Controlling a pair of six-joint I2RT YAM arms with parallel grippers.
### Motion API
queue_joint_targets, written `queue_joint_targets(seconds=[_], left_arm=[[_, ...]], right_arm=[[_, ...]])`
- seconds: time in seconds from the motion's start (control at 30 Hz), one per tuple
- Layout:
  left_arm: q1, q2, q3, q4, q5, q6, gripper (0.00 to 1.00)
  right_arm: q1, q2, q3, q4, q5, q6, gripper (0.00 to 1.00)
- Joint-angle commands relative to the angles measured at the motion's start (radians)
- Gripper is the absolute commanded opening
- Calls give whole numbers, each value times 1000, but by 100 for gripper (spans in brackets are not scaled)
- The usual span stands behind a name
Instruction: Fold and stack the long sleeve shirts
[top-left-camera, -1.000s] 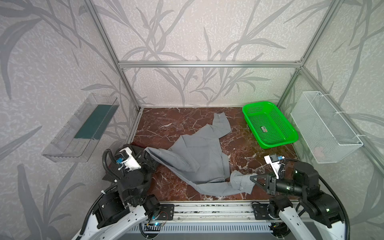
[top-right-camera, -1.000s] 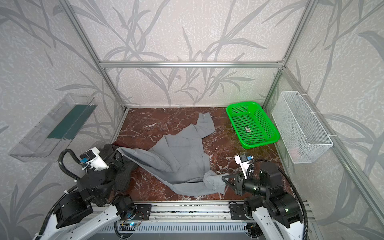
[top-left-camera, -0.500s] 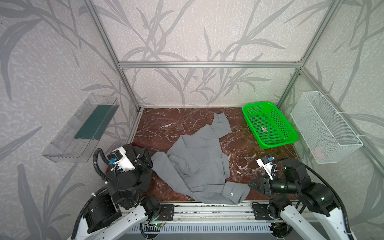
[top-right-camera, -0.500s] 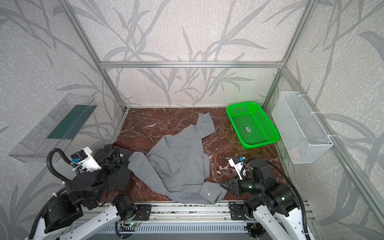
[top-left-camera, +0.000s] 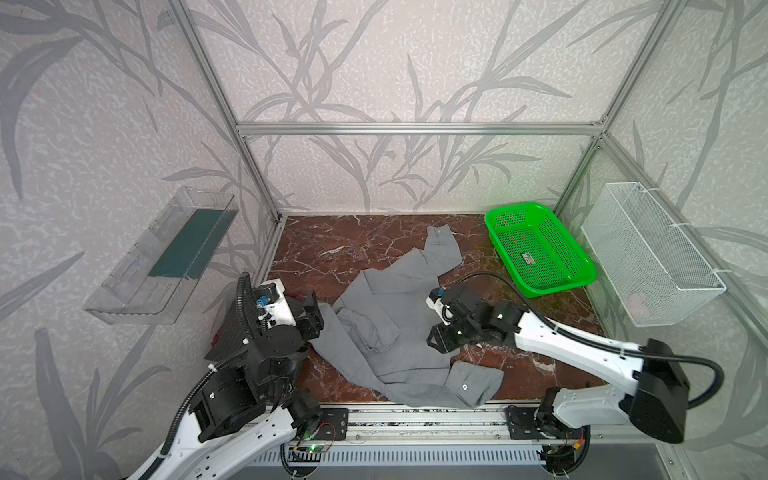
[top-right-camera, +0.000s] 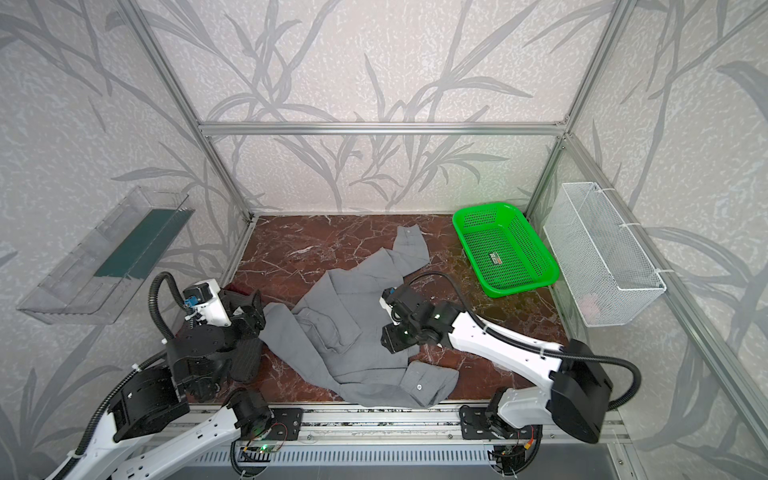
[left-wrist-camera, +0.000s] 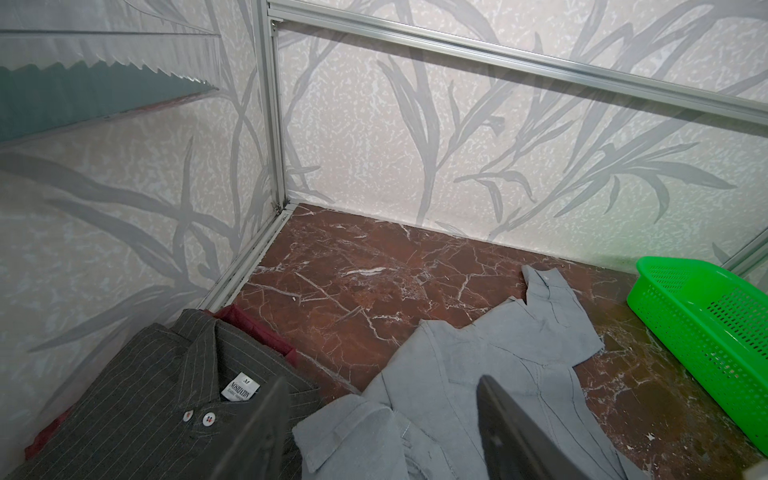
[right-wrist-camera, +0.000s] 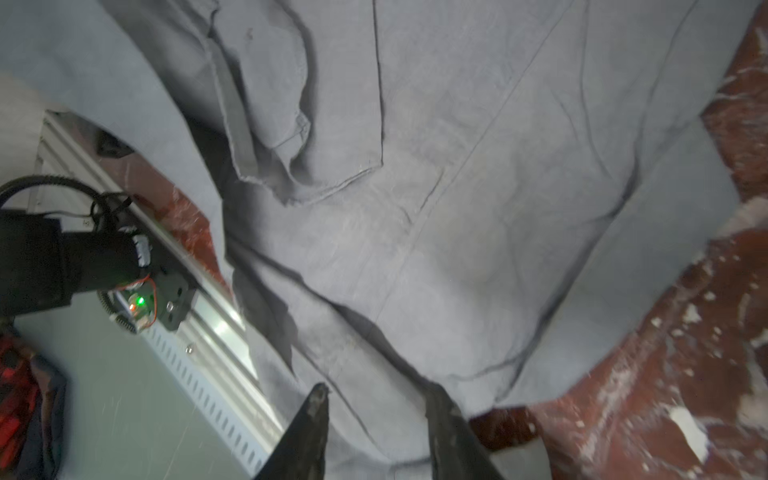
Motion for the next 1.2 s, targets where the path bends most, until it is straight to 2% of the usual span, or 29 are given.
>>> queue_joint_targets(seconds=[0.0,0.07,0.23,0.47,0.6,0.87,1.03,1.17], left_arm=[[-3,5,-12,-13,16,36,73],[-3,32,-9,-18,24,36,73],[-3,65,-14,-4,36,38,73],[-3,117,-32,71,59,72,74],[-4,163,-23,94,82,94,74],[-3,264,-30,158,160,108,76],[-3,371,-5,174,224,118,77],[-3,423,3,192,262,122,77]], right_arm=[[-55,115,38,205,-10,85,37],[-102,204,39,271,-69,141,35],[-143,342,77,260,41,157,33],[-227,441,41,304,41,210,32],[-310,408,-20,291,67,204,31],[-481,310,-66,143,152,51,32],[-638,197,-117,119,140,-19,33],[-704,147,-80,70,154,-95,34]])
